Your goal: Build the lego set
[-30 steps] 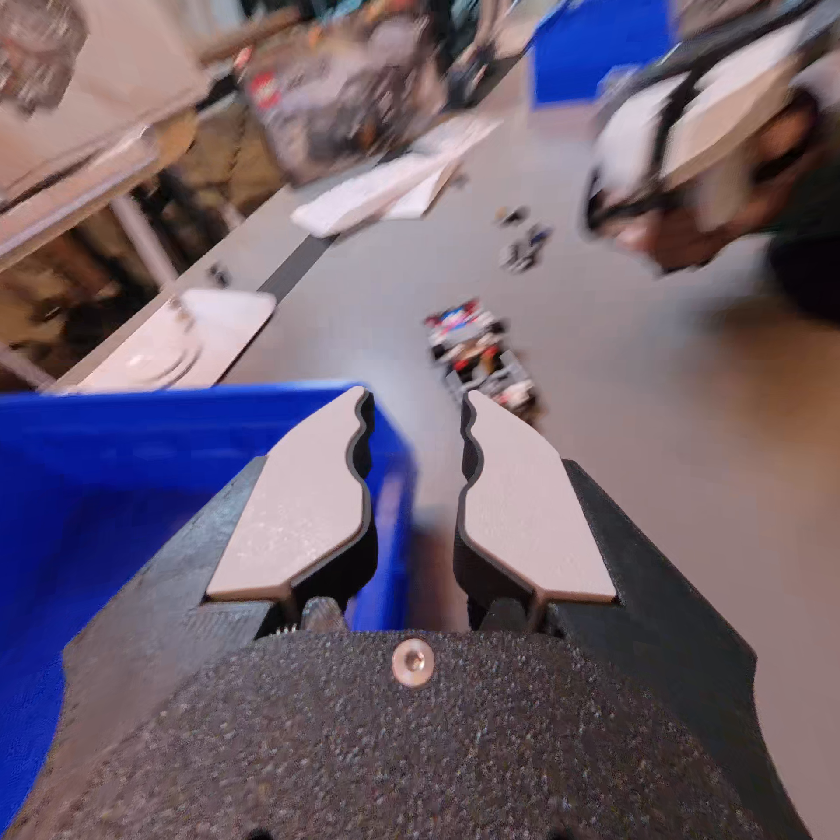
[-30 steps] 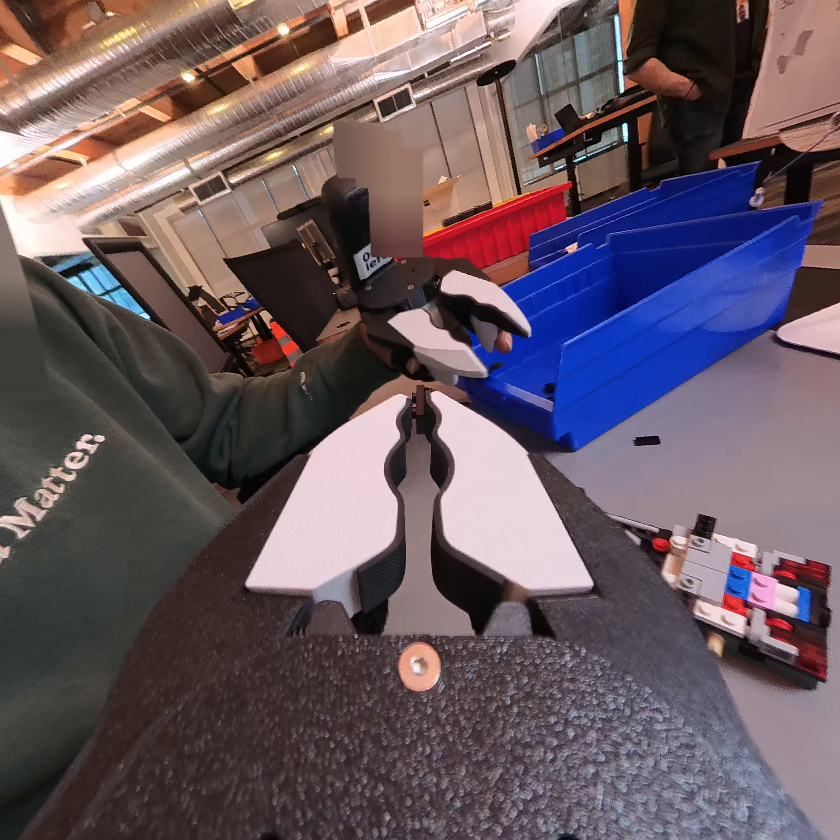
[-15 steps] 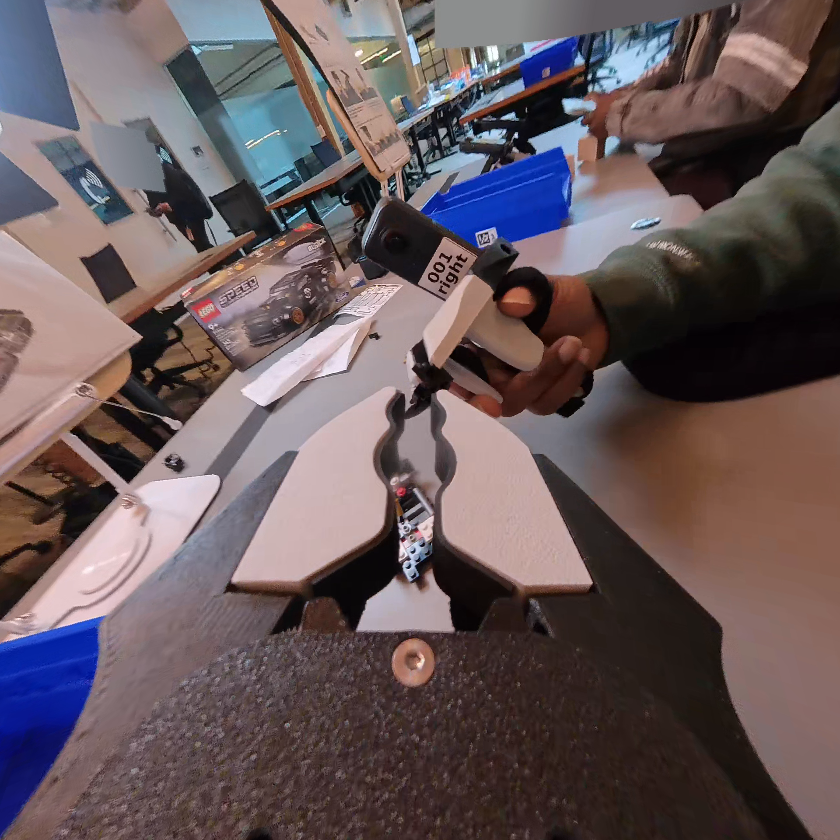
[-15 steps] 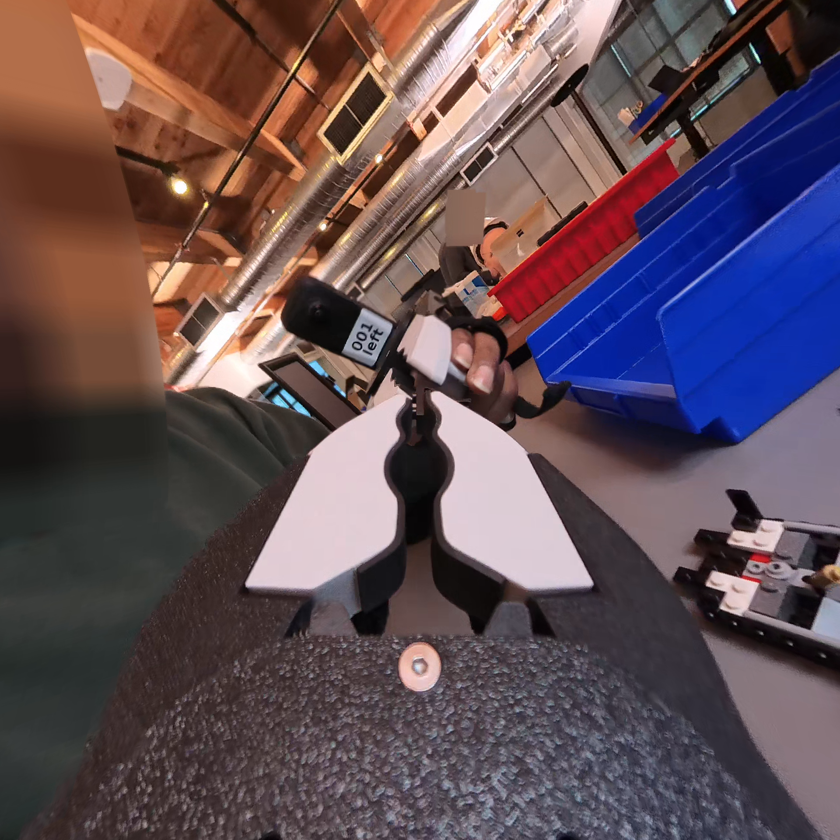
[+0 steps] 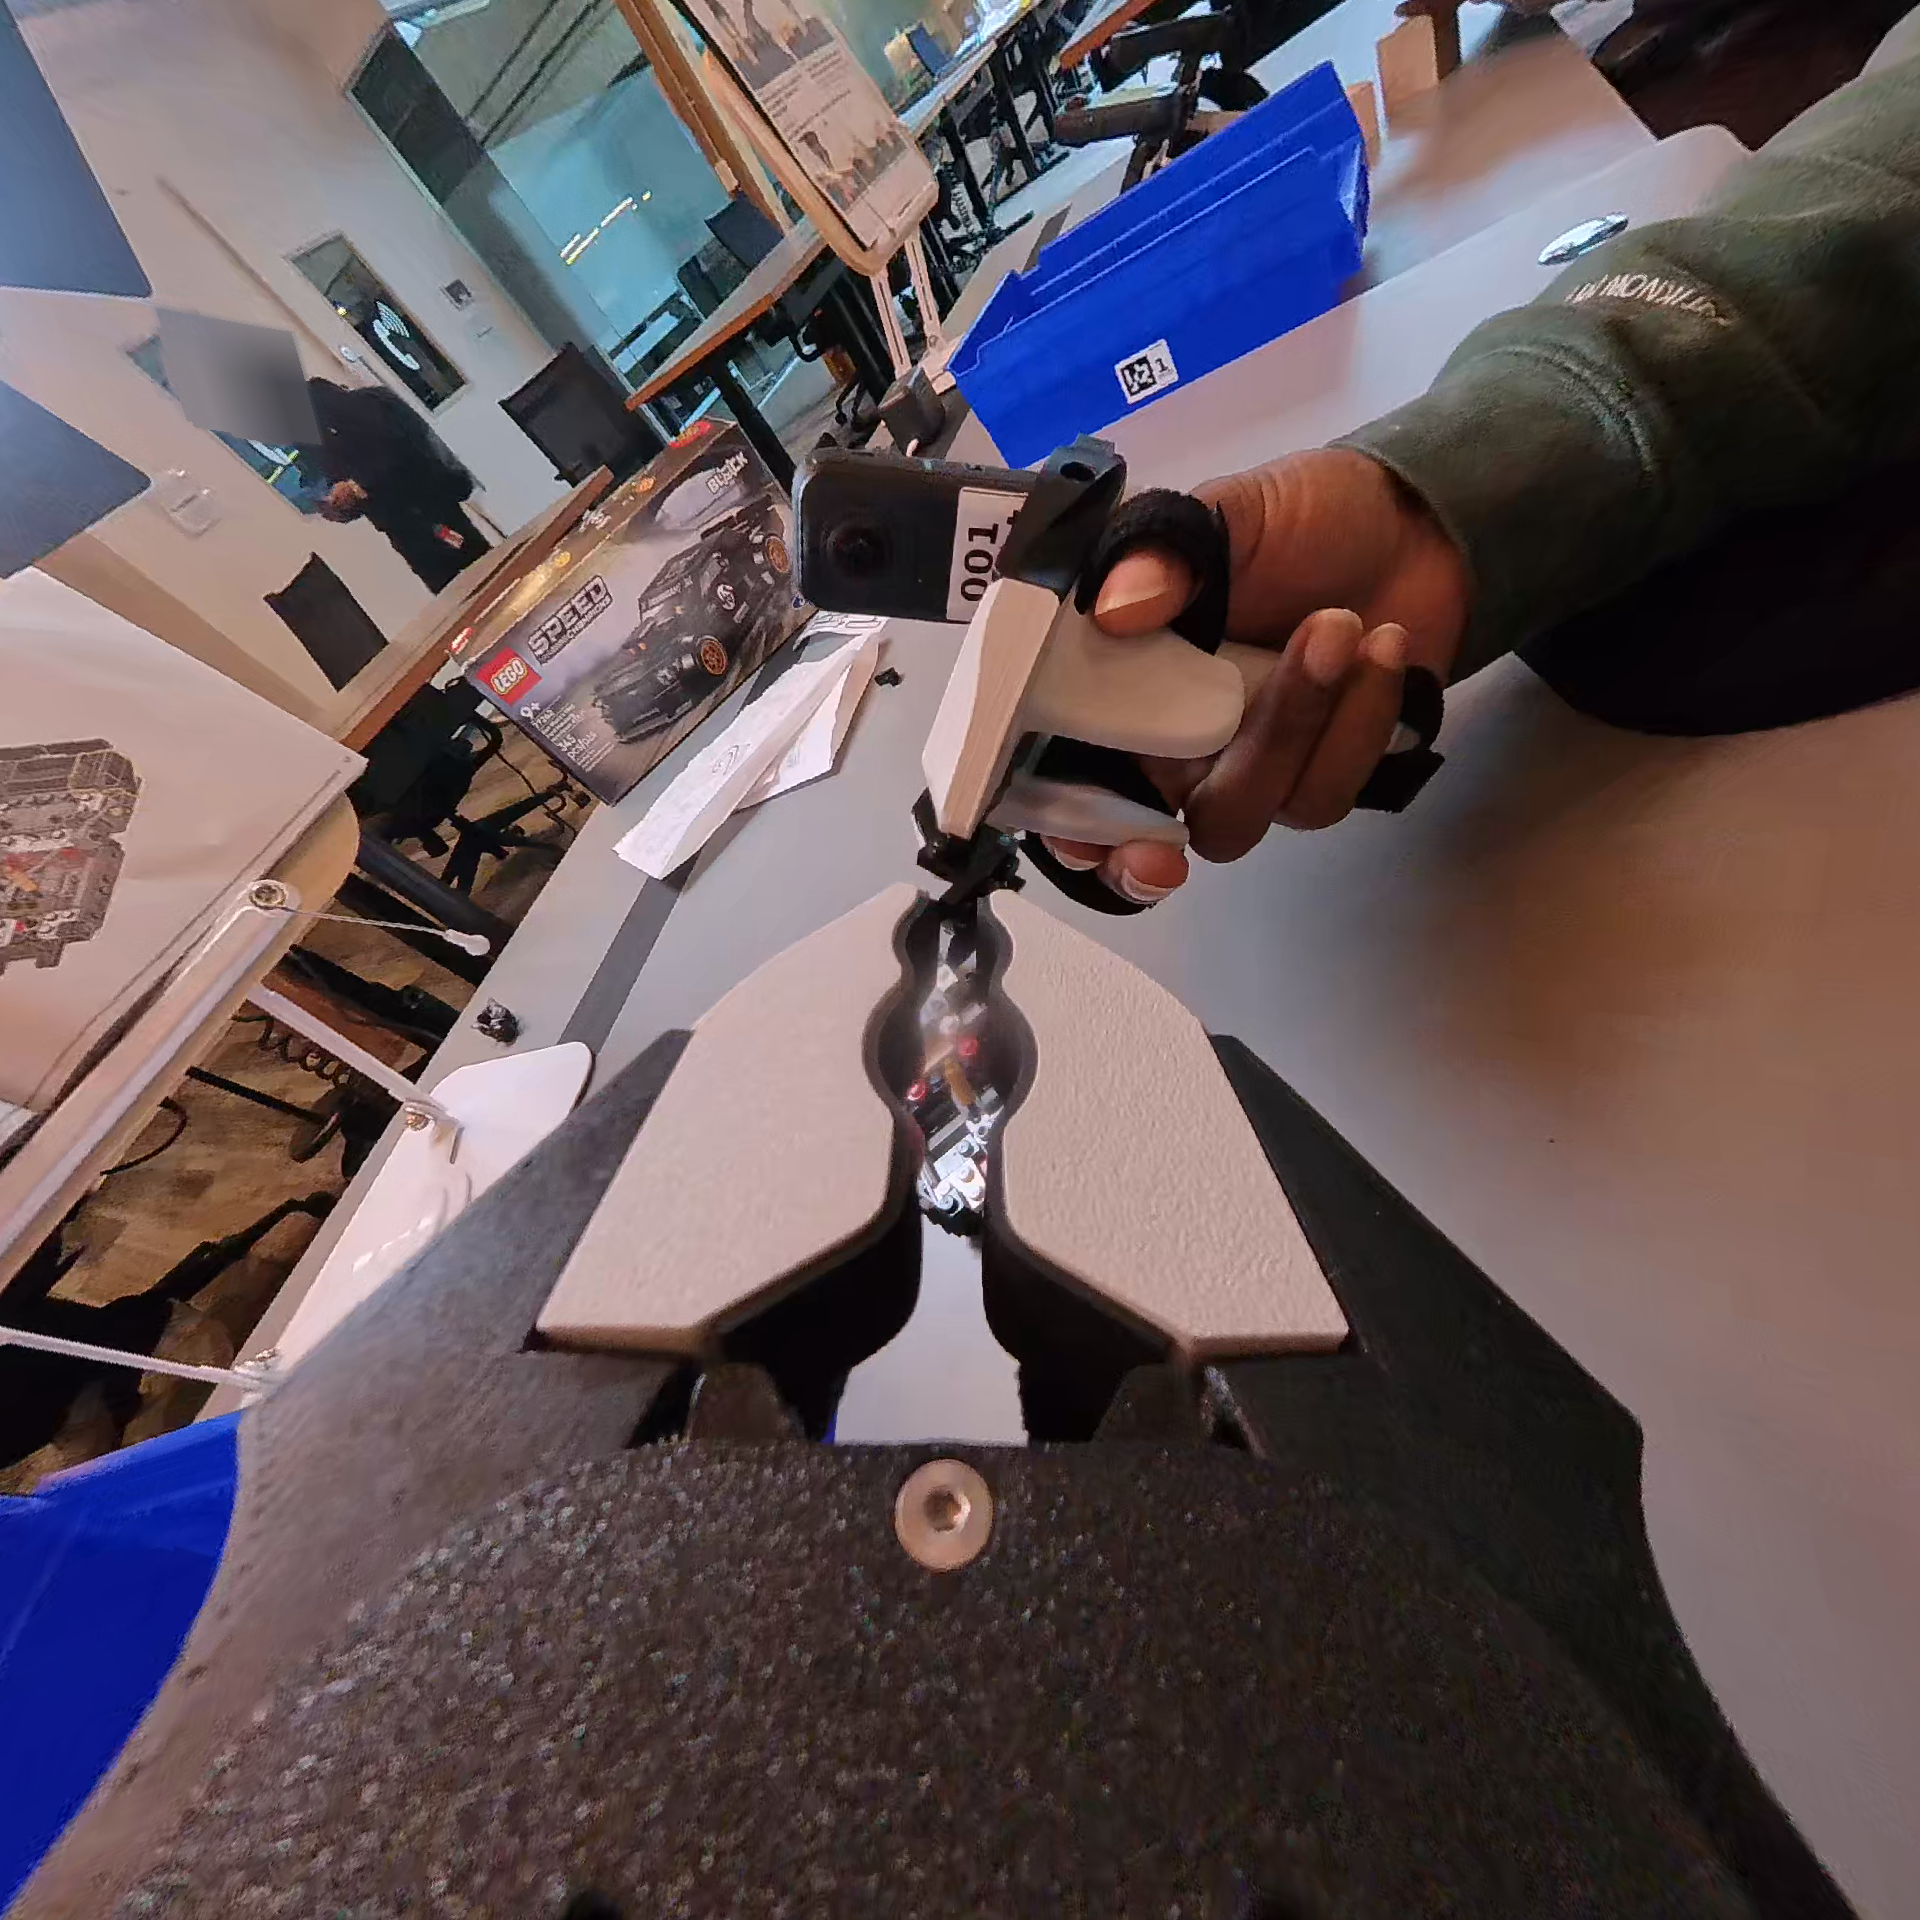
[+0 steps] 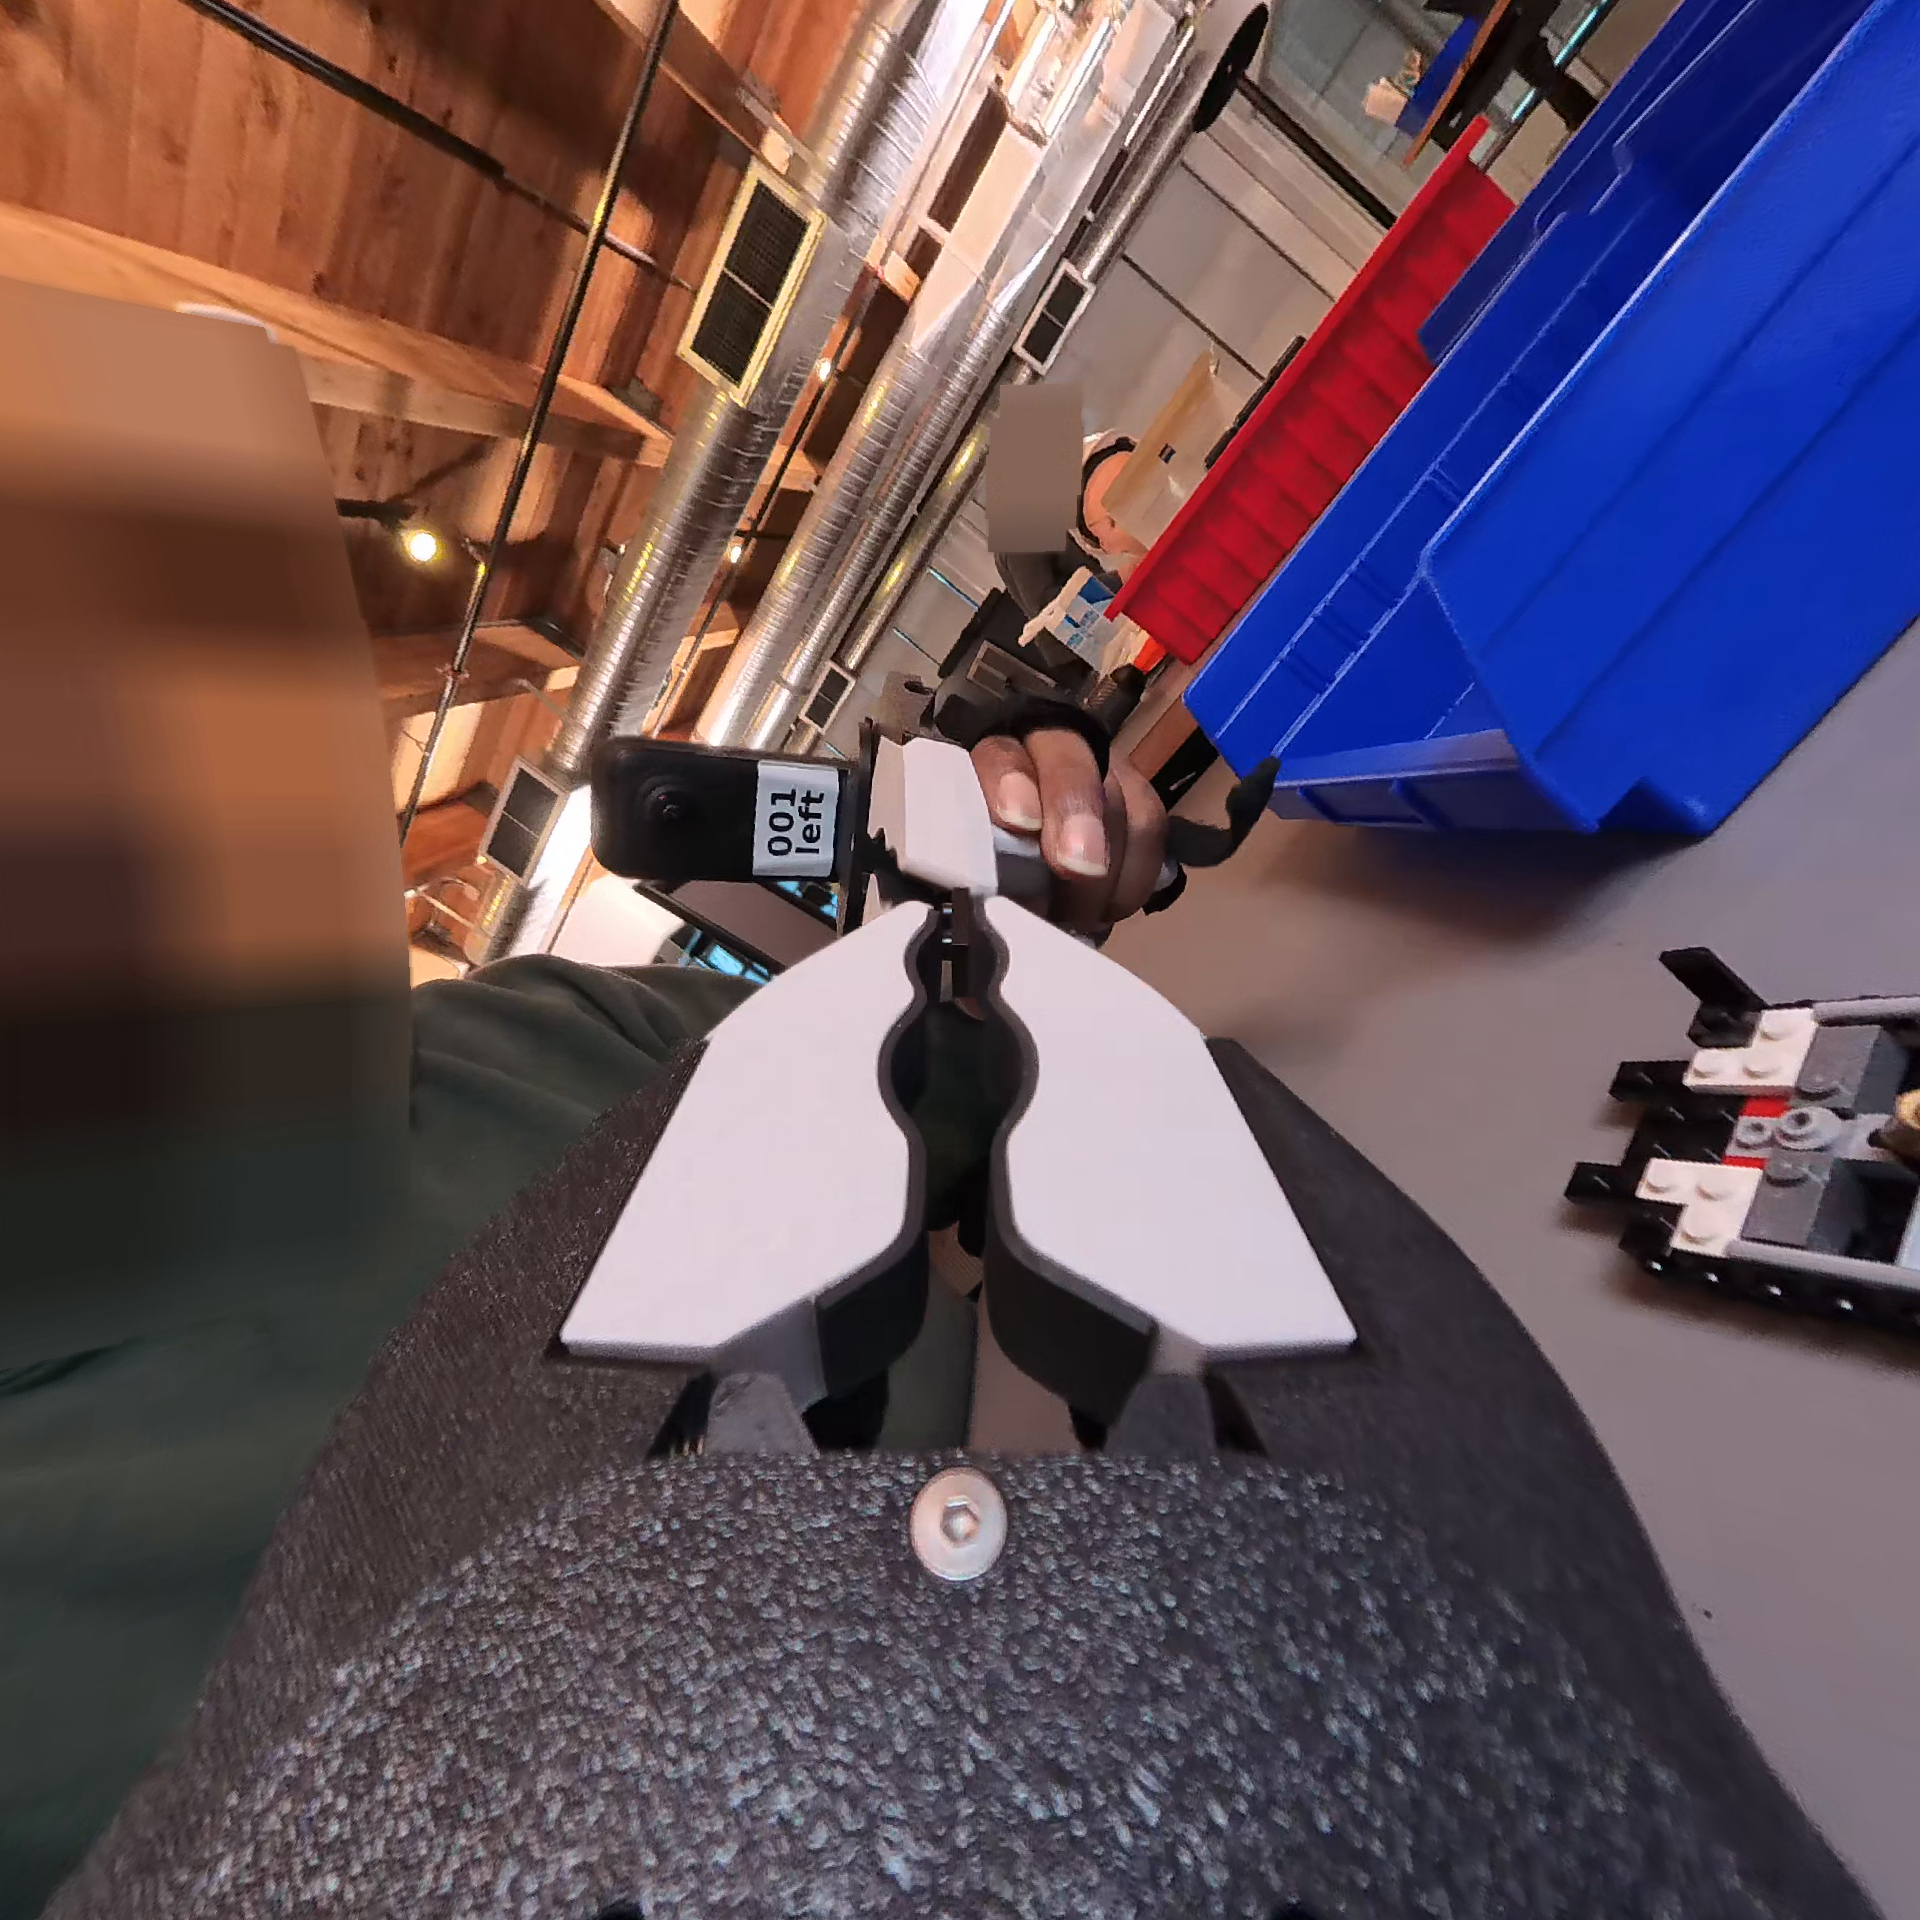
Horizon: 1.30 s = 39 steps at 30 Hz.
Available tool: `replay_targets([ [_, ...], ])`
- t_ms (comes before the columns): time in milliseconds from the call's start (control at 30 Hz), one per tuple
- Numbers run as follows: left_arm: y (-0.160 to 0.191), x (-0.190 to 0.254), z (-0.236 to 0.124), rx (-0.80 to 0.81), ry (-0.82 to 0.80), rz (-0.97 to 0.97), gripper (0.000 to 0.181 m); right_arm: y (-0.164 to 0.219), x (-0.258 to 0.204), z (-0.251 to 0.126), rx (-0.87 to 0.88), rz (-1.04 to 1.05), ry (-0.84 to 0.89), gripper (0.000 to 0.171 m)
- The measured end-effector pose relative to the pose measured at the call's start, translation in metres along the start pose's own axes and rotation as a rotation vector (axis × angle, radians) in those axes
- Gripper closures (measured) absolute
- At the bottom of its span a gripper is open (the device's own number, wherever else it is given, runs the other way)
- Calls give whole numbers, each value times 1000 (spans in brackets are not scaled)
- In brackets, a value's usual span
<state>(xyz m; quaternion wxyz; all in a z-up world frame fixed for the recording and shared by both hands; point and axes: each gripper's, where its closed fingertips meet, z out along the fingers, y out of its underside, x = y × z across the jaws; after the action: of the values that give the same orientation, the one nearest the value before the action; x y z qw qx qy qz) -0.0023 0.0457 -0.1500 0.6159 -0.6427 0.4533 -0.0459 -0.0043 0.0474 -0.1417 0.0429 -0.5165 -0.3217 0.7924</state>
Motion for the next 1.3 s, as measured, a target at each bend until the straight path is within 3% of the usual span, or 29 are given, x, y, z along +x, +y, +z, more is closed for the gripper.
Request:
replay_targets([
  [600, 5, 17, 2, -14, 123, -32, 177, -2, 10, 4, 52, -27, 148, 167],
  [667, -7, 27, 1, 40, 182, -53, 177, -10, 13, -3, 69, -66, 185, 167],
  [867, 4, -2, -15, -3, 93, -56, 177, -26, -1, -16, 55, -288, 268, 166],
  [1000, 25, -37, -26, -49, -40, -95, 177, -20, 6, -14, 23, -285, 286, 166],
  [1100, 28, -50, -31, 32, -31, -289, 177, -15, 11, -11, 8, -264, 264, 166],
  [1300, 12, -49, -36, 287, 169, -638, 177, 6, 12, -4, -153, -436, 281, 166],
])
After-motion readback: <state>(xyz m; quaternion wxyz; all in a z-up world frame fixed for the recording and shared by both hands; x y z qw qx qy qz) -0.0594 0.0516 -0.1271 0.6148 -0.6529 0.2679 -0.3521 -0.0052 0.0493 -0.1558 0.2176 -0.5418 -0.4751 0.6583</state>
